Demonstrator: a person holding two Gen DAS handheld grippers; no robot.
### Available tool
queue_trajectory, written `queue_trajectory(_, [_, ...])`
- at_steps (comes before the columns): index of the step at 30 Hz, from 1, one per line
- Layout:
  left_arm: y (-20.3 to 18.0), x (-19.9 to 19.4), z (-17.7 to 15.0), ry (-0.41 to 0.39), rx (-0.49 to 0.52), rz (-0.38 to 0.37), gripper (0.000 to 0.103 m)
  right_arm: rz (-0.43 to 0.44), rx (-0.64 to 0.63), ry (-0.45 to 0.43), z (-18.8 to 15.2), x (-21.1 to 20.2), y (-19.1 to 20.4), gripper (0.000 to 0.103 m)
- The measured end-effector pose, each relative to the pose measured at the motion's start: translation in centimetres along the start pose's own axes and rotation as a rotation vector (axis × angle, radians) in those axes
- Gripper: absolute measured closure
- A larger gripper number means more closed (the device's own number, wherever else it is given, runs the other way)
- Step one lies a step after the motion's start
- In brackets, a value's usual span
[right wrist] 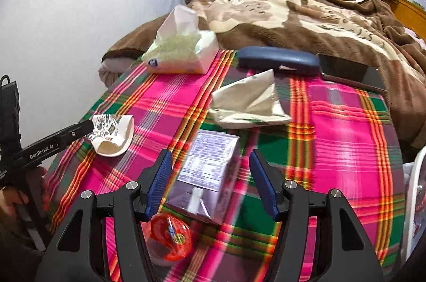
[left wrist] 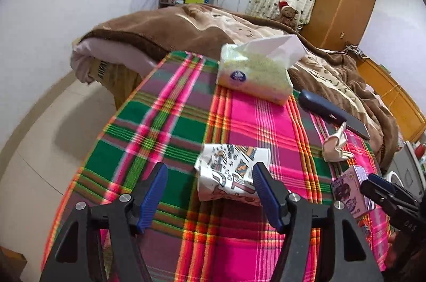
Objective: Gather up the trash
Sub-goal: 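Grasp the patterned paper wrapper with the left tool while the right tool grasps the purple carton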
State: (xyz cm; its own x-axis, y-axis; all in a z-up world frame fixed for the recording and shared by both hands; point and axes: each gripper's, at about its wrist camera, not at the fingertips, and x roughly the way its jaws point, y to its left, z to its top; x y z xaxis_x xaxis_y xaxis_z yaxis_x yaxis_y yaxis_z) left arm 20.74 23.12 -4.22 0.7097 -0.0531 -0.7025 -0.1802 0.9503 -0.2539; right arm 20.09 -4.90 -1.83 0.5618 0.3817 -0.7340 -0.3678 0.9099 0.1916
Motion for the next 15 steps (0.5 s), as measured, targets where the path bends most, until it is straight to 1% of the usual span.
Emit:
queue_trajectory(2, [0.0, 0.5, -0.3, 0.026, -0.014, -0.026, 0.037, -0.029, -0.003, 0.016, 0.1, 0.4, 0.1, 0.041])
queue_trajectory(4, [-0.1, 0.7, -0.7, 0.034, -0.022, -0.057, 0.037, -0.050, -0.003, 0.018, 0.0, 0.5, 0.1, 0.041])
queue_trajectory(7, [-1.2, 0.9, -1.3, 0.057, 0.005, -0.067, 0.037, -0.058, -0.013, 0.022, -0.1, 0.1, -0.2, 0.041])
queue_trajectory(11, [-3.1, 0.6, -2.4, 0.075, 0.031, -0.109, 0.037, -0.090, -0.021, 0.013, -0.1, -0.6, -0.7, 0.042])
queue_trajectory(12, [-3.7, 0.4, -2.8, 0.073, 0.037, -0.119, 0.037, -0.102, -0.027, 0.015, -0.2, -0.8, -0.8, 0.043])
queue_trajectory(13, [-4.1, 0.2, -3.0, 0.076, 0.037, -0.129, 0.037, -0.108, -0.030, 0.016, -0.1, -0.7, -0.9, 0.054])
queue_trajectory(14, [-4.5, 0.0, -3.2, 0.082, 0.039, -0.137, 0.037, -0.109, -0.029, 0.017, -0.2, -0.7, -1.0, 0.060])
queue_trajectory(15, [-5.0, -0.3, -3.6, 0.085, 0.043, -0.142, 0.037, -0.098, -0.019, 0.011, -0.3, -0.9, -1.3, 0.060])
